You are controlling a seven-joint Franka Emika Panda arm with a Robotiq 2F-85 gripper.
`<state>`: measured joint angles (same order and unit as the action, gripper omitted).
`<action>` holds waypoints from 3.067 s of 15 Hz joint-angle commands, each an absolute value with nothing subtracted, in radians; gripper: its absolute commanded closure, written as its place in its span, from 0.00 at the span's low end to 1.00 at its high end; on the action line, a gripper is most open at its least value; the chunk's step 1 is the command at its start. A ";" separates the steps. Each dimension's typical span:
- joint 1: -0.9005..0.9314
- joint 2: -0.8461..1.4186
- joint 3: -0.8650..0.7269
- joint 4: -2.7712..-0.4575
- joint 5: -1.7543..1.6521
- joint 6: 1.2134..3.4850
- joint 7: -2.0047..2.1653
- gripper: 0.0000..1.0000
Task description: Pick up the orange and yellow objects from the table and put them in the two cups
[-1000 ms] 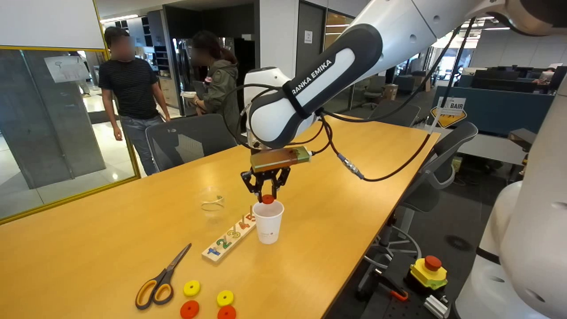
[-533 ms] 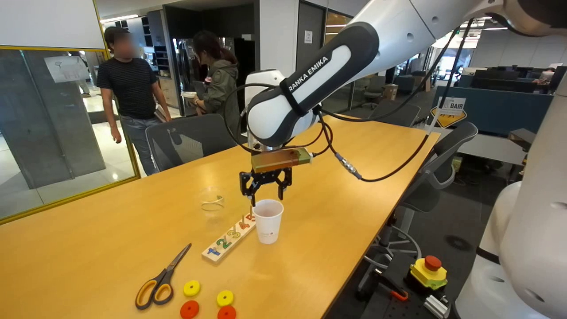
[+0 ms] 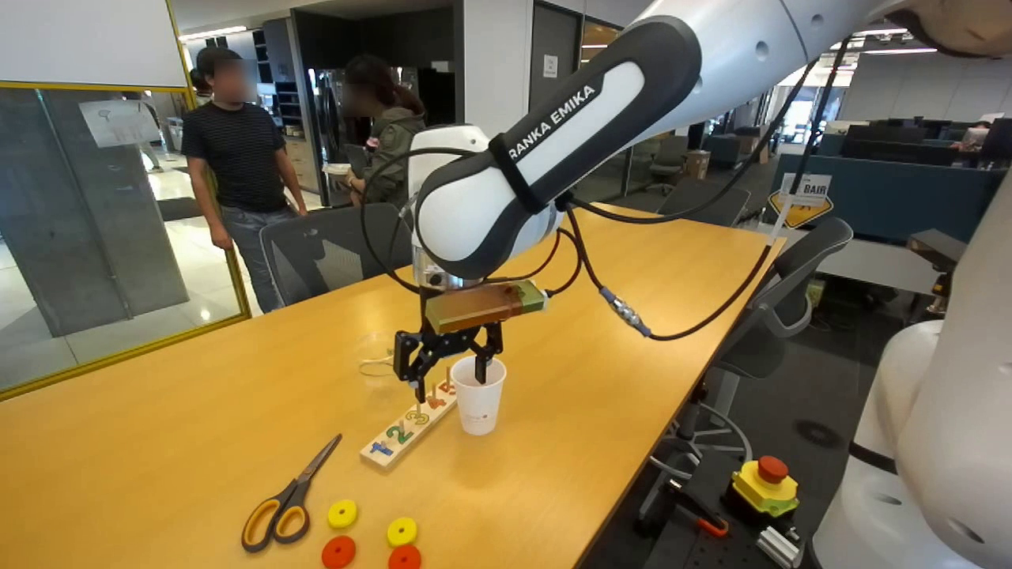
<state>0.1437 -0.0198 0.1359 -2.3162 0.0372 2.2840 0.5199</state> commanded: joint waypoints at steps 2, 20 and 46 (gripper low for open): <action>0.187 -0.066 0.191 -2.375 0.086 2.301 0.534 0.00; 0.270 0.041 0.282 -2.537 -0.016 2.666 0.918 0.00; 0.360 0.226 0.171 -2.380 -0.166 2.649 1.093 0.00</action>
<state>0.3378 0.2083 0.1942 -2.4105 -0.1406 2.6579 1.0562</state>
